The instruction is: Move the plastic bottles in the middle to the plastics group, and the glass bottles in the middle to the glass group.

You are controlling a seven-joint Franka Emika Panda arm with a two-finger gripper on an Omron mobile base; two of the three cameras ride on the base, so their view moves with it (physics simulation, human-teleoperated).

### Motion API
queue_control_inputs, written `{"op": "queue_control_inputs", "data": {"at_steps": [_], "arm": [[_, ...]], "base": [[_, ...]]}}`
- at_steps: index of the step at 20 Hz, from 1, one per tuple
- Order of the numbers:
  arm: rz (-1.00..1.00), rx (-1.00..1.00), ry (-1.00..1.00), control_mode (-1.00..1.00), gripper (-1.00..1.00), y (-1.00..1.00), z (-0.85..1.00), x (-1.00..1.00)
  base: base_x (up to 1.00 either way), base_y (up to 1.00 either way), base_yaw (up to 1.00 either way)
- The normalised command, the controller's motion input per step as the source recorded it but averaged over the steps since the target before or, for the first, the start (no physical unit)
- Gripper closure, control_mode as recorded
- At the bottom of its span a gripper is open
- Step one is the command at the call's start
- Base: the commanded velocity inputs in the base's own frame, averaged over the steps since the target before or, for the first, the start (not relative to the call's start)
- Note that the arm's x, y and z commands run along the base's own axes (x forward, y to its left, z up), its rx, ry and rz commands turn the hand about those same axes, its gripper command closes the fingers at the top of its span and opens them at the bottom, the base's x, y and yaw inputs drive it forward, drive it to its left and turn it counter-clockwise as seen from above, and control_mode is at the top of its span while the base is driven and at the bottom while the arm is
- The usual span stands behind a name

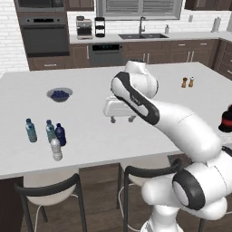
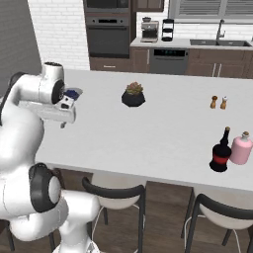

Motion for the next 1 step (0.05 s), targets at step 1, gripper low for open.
{"op": "queue_control_inputs", "data": {"at_steps": [1], "arm": [[0.0, -0.06, 0.0, -1.0, -1.0, -0.82, 0.07, -0.74]], "base": [[0.0, 0.0, 0.0]]}}
